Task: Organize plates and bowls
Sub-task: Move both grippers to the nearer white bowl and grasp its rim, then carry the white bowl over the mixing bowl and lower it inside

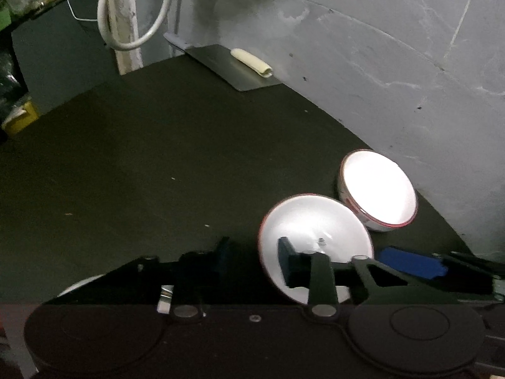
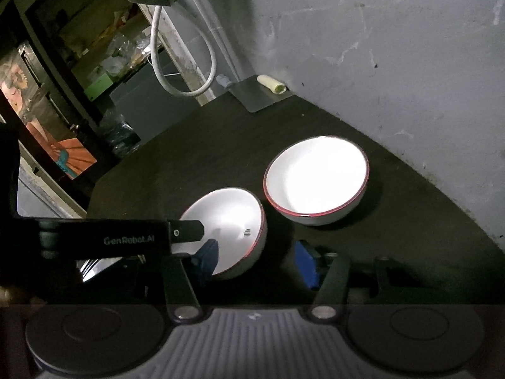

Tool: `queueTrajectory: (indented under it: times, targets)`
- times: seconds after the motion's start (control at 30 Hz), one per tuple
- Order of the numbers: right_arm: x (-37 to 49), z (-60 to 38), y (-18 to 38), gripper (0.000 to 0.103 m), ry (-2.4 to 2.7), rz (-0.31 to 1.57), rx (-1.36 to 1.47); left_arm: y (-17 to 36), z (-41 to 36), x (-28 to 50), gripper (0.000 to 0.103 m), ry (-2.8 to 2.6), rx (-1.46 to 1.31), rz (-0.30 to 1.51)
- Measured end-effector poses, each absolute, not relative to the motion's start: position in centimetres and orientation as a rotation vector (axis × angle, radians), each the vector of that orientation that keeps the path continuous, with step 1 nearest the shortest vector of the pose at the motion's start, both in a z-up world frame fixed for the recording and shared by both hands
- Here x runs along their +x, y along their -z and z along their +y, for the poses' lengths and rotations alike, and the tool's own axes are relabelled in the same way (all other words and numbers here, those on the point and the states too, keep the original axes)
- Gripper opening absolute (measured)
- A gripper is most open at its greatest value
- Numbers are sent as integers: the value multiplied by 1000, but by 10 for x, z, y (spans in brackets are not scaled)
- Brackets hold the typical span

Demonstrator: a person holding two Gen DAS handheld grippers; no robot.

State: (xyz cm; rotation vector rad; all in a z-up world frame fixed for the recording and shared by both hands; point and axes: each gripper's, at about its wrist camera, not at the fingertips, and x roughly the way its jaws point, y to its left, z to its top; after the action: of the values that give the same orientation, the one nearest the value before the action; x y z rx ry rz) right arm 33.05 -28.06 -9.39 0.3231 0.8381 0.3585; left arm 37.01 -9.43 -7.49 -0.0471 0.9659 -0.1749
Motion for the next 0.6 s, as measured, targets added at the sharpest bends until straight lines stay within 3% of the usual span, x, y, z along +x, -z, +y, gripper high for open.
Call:
queueTrajectory:
  times: [0.03,0.17,0.27,0.6]
  targets:
    - [331,-280,95,59,-360,843,334,76,-94,369,15,196,-60,967]
    - [334,-278,96,38,-369,859,342,79,-92,369,12,205,-91,977]
    - [335,-278,97,28,-373,869,356,78,-91,369,8,202,-111,980]
    - [319,-278,84,26,-359,878,384,59,-84,347,8,225,-149,951]
